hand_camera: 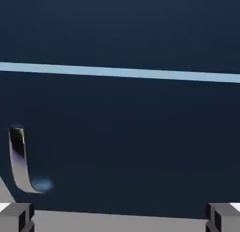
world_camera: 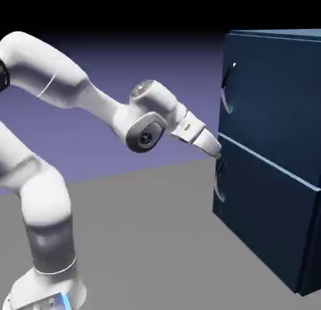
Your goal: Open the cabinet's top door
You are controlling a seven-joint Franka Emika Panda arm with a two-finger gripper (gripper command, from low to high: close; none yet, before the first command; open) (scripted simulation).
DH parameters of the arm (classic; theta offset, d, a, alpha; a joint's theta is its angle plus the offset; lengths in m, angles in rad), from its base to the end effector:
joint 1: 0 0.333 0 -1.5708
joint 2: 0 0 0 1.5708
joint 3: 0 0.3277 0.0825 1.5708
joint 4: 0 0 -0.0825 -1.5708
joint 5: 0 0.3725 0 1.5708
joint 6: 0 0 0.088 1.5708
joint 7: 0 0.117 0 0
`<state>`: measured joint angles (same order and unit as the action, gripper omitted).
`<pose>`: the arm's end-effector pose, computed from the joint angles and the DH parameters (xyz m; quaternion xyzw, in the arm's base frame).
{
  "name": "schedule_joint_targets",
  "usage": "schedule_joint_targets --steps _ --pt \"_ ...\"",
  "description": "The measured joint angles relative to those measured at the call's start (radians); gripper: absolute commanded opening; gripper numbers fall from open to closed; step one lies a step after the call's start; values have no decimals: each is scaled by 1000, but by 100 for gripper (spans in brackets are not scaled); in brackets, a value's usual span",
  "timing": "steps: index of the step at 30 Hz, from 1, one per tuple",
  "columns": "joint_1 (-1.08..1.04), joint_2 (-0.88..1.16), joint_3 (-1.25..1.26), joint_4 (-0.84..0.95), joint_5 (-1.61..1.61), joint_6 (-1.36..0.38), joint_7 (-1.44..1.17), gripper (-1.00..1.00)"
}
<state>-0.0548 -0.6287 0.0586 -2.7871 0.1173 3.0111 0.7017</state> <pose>0.3756 -0.0055 0.4975 -0.8381 0.3557 -0.3834 0.1550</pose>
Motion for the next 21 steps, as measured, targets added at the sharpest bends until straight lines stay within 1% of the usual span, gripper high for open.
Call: schedule_joint_targets --steps 21 --pt "-520 -457 456 178 913 -202 -306 100"
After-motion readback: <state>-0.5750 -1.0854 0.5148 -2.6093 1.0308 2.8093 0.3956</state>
